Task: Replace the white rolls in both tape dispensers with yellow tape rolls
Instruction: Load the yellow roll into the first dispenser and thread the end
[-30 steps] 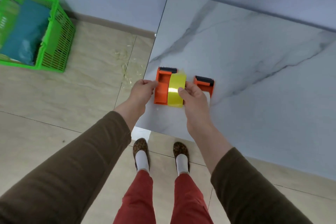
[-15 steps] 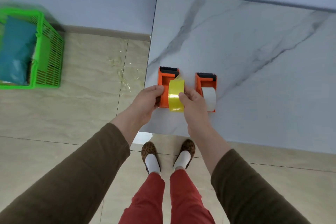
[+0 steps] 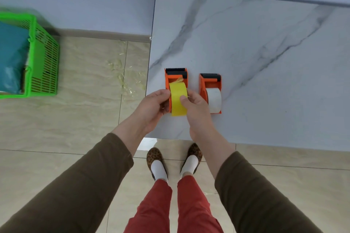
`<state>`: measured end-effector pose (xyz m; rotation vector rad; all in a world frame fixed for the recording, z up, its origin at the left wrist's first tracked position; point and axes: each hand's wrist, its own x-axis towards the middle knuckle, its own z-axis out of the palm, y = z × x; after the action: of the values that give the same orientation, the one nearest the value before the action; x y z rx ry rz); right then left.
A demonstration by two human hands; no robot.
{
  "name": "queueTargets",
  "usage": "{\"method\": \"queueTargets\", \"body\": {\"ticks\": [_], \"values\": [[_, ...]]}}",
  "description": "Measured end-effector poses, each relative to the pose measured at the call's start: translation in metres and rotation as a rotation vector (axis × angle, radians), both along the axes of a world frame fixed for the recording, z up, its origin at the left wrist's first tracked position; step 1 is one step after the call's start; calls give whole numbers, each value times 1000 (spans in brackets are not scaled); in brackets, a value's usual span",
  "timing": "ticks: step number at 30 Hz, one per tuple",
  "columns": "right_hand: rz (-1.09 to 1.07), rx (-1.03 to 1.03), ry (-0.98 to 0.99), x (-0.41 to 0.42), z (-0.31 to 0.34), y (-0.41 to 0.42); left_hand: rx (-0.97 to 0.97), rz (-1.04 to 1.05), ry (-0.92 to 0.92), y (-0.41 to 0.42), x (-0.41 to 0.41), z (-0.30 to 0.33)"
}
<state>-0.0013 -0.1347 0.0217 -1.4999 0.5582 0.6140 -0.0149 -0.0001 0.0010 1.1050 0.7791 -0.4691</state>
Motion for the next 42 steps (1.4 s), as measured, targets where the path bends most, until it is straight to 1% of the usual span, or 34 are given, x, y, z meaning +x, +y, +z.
{"method": "queueTargets", "body": {"ticks": [2, 3, 4, 6, 8, 10, 12, 14, 17, 19, 21, 24, 26, 29, 31, 33, 35, 36, 39, 42], "values": [[-33, 23, 7, 0, -2, -2, 147, 10, 4, 1, 2, 0], [-42, 44, 15, 0, -2, -3, 188, 22, 17, 2, 2, -1], [-43, 61, 23, 0, -2, -4, 185, 27, 30, 3, 3, -3], [-27, 82, 29, 1, -2, -6, 74, 0, 36, 4, 5, -4], [1, 93, 12, 1, 0, -7, -3, -76, 9, 0, 8, -3], [21, 95, -4, 1, 3, -9, -10, -130, -21, -3, 10, -2], [22, 78, 3, 4, 7, -12, 0, -128, -48, -6, 13, -1], [33, -2, -28, 8, 10, -15, 9, -109, -60, -8, 13, -1], [87, -225, -237, 21, 15, -21, 50, -101, -61, -11, 11, -2], [203, -306, -330, 32, 14, -25, 80, -123, -66, -14, 9, -4], [301, -320, -325, 42, 13, -27, 100, -143, -66, -16, 7, -4], [304, -342, -330, 50, 8, -28, 107, -144, -90, -19, 5, -2], [197, -342, -286, 52, 3, -30, 126, -148, -119, -21, 4, -1], [6, -273, -152, 53, -4, -33, 143, -181, -161, -25, 1, 0], [-50, -239, -68, 53, -6, -34, 167, -204, -191, -28, -1, 3], [-94, -162, 29, 54, -7, -35, 204, -222, -215, -31, -3, 5], [-135, -118, 81, 56, -8, -36, 245, -257, -230, -31, -5, 7], [-151, -154, 44, 58, -9, -37, 262, -279, -235, -31, -6, 8], [-68, -416, -236, 66, -8, -43, 274, -333, -231, -30, -10, 10], [121, -478, -436, 74, -2, -45, 220, -357, -219, -28, -13, 11]]}}
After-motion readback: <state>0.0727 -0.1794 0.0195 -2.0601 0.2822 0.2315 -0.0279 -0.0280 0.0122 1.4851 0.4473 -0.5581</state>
